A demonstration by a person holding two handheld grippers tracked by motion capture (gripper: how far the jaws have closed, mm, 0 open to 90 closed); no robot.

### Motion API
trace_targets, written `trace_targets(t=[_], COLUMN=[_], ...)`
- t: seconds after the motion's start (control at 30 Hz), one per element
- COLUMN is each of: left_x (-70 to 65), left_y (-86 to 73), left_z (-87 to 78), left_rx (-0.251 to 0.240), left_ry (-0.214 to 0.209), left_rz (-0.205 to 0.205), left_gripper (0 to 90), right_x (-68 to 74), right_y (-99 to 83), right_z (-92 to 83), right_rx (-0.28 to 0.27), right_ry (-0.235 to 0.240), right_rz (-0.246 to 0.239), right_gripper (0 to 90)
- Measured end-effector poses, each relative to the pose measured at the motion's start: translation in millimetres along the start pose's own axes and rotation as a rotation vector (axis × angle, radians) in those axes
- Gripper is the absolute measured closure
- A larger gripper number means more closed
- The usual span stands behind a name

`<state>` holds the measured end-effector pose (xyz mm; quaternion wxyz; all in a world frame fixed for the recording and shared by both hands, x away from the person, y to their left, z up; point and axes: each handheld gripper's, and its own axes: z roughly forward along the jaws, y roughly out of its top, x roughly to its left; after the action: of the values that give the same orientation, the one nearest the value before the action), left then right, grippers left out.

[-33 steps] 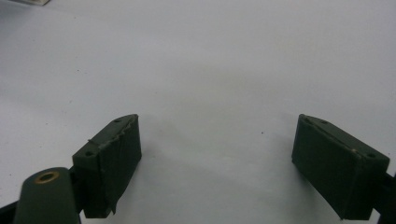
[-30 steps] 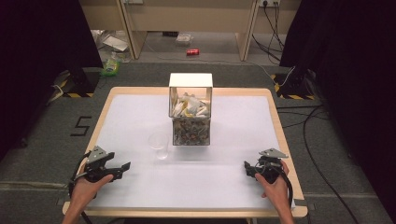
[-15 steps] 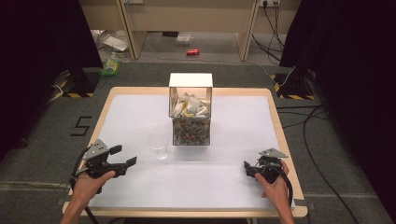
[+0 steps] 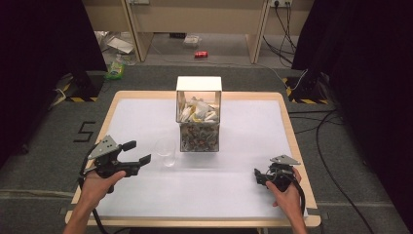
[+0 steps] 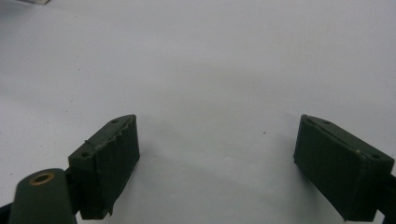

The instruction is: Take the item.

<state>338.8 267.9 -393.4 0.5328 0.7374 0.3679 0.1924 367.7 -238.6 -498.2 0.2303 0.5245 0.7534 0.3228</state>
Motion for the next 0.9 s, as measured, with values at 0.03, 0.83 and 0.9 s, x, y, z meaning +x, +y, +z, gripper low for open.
trace_targets(t=[0.03, 0.83, 0.9], left_x=[-1.0, -18.8, -20.0], left_y=[2.7, 58.5, 63.6], left_z=[0.0, 20.8, 23.5], left_rx=[-0.006, -0.055, -0.056], left_ry=[-0.004, -0.092, -0.101], left_rz=[0.003, 0.062, 0.064], left_gripper=[21.5, 30.1, 30.7], right_x=[0.0, 0.1, 0.1], right_y=[0.0, 0.1, 0.1], right_z=[0.0, 0.1, 0.1], right_rx=[0.0, 0.001, 0.001], right_ry=[0.0, 0.0, 0.0], right_rz=[0.0, 0.001, 0.0], right_gripper=[14.7, 14.5, 14.5])
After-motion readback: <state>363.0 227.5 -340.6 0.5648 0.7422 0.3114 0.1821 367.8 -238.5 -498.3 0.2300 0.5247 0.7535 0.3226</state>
